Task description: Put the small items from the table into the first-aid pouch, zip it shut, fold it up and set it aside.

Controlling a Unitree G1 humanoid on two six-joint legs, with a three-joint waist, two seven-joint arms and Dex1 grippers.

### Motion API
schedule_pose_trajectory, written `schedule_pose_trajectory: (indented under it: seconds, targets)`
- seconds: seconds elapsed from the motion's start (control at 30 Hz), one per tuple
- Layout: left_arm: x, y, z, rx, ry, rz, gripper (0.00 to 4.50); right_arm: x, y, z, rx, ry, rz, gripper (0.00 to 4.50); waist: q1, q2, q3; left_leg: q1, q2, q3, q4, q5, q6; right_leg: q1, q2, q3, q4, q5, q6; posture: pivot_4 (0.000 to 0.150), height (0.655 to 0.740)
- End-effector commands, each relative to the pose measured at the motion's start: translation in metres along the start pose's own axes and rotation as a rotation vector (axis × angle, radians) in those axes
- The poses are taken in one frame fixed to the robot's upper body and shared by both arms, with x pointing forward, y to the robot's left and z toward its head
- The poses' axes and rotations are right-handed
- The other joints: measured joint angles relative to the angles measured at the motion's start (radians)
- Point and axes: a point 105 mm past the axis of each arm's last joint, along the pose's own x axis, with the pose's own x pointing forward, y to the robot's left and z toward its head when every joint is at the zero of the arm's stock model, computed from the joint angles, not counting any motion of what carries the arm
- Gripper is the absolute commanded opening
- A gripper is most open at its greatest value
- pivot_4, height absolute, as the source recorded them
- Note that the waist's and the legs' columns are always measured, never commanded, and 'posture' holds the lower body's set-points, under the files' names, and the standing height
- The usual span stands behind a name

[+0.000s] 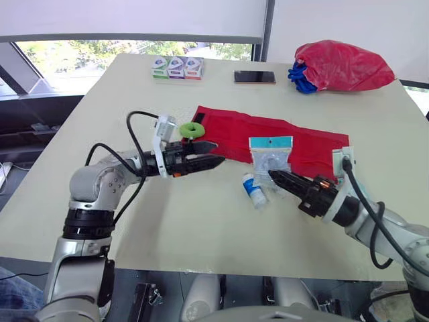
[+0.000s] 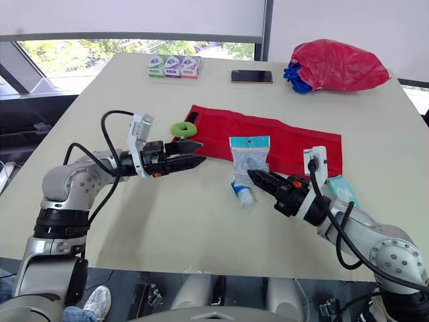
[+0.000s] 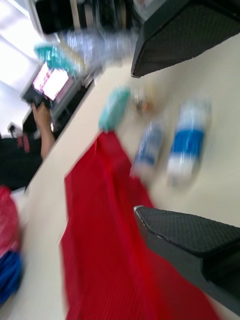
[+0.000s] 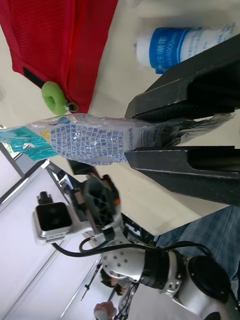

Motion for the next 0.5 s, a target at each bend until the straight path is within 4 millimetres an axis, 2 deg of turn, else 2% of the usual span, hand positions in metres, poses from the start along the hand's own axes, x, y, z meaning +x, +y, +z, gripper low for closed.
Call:
schedule_pose_trajectory:
  seconds: [0.03, 0.13, 0.33, 0.5]
  targets:
    - [-0.008, 0.037, 0.008, 0.216, 0.036, 0.199, 4.47, -0.01, 0.009, 0.008, -0.038, -0.03, 0.023, 0.14, -0.003, 0.0, 0.0, 0.0, 0.0, 0.0, 0.0, 0.0, 0.0, 0.0, 0.0, 0.0, -0.001, 0.0, 0.0, 0.15, 0.74]
    - [-0.007, 0.058, 0.001, 0.354, 0.109, 0.291, 4.47, -0.014, 0.009, 0.006, -0.06, -0.019, 0.01, 0.14, -0.003, -0.001, 0.0, -0.001, 0.0, 0.001, 0.0, 0.0, 0.0, -0.001, 0.0, 0.001, -0.001, 0.0, 0.0, 0.15, 0.74]
    - [0.007, 0.08, -0.015, 0.571, 0.259, 0.341, 4.47, -0.017, 0.004, 0.005, -0.105, -0.004, -0.028, 0.14, 0.0, -0.002, 0.001, -0.004, 0.0, 0.0, 0.0, 0.0, 0.001, -0.001, 0.0, -0.001, -0.003, 0.003, 0.004, 0.15, 0.74]
    - [0.022, 0.09, -0.016, 0.747, 0.33, 0.365, 4.47, -0.015, 0.005, 0.005, -0.111, -0.017, -0.033, 0.14, 0.0, -0.004, 0.002, -0.005, -0.001, -0.002, 0.001, 0.0, 0.001, -0.001, -0.001, -0.003, -0.003, 0.003, 0.005, 0.15, 0.74]
